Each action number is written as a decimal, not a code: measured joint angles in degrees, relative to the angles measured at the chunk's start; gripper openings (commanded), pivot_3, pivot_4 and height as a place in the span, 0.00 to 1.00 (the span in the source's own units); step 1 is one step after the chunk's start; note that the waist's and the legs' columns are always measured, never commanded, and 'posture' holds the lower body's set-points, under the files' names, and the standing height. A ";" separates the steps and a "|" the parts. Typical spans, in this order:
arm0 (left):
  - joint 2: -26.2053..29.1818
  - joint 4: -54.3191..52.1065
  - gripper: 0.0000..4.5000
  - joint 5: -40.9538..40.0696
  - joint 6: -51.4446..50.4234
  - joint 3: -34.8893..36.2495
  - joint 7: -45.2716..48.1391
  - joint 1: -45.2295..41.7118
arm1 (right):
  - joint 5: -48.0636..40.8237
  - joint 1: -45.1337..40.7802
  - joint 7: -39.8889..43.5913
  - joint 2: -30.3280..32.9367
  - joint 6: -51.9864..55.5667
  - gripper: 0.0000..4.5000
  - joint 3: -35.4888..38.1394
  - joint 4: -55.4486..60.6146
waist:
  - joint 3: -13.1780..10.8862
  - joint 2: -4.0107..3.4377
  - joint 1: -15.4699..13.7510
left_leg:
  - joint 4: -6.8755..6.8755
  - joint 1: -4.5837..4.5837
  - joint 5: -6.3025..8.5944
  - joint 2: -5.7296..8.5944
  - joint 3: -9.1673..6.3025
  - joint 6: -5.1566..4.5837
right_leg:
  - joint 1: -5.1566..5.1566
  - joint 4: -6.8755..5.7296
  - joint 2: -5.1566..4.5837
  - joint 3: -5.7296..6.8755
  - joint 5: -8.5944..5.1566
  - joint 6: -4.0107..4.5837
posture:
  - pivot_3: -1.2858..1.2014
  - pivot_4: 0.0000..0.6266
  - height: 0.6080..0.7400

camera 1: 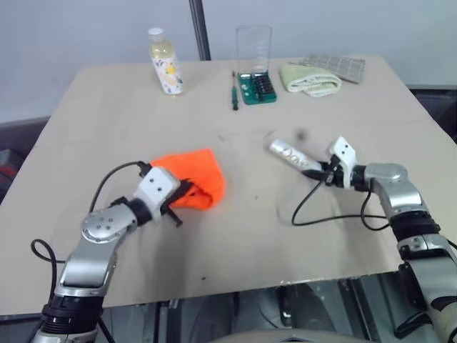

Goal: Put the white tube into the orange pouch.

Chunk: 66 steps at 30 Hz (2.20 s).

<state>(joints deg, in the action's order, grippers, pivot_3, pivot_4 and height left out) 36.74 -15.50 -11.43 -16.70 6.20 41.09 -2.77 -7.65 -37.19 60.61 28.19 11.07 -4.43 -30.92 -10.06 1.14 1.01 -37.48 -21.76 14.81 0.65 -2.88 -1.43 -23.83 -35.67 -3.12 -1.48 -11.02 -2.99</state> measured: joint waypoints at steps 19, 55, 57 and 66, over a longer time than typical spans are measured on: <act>-10.92 -4.49 0.00 -11.35 -22.36 -1.88 -9.00 -8.17 | -16.25 9.08 1.63 -1.90 28.37 0.24 -7.32 41.26 | 0.00 0.00 -0.27 | -0.04 -0.10 -0.02 0.15 -0.33 0.03 | -0.03 -0.06 -0.01 0.13 -0.01 -0.01 | 0.52 0.24 1.00; -7.89 -10.80 0.00 -13.55 -21.90 -3.95 -6.47 -5.59 | -6.38 3.47 -7.65 -9.87 23.90 0.24 -14.83 23.98 | -0.01 0.01 -0.02 | -0.04 -0.10 -0.10 0.15 -0.33 0.17 | -0.04 -0.06 0.05 0.12 -0.01 0.00 | 0.52 0.24 1.00; -7.58 -10.98 0.00 -13.42 -21.02 -4.91 -5.57 -4.81 | -5.40 1.80 -10.07 -12.60 23.82 0.24 -14.87 21.90 | -0.01 0.01 0.07 | -0.02 -0.08 -0.12 0.14 -0.32 0.20 | -0.06 -0.08 0.06 0.11 -0.01 0.01 | 0.52 0.24 1.00; -6.66 -10.94 0.00 -12.11 -18.05 -6.80 -3.86 -3.03 | 0.51 -6.81 -18.31 -24.28 20.87 0.24 -15.63 9.07 | -0.02 -0.01 -0.13 | 0.03 -0.13 -0.15 0.18 -0.38 0.26 | -0.10 -0.08 0.05 0.14 0.00 0.02 | 0.52 0.24 1.00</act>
<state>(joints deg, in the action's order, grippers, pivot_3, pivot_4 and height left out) 30.08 -26.44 -23.55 -34.74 -0.60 37.23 -5.80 -7.14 -44.01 42.29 3.91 31.94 -20.06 -21.86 -10.08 1.14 0.89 -37.44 -21.89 14.66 0.83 -3.26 -1.17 -23.93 -35.75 -3.07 -1.34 -11.03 -2.98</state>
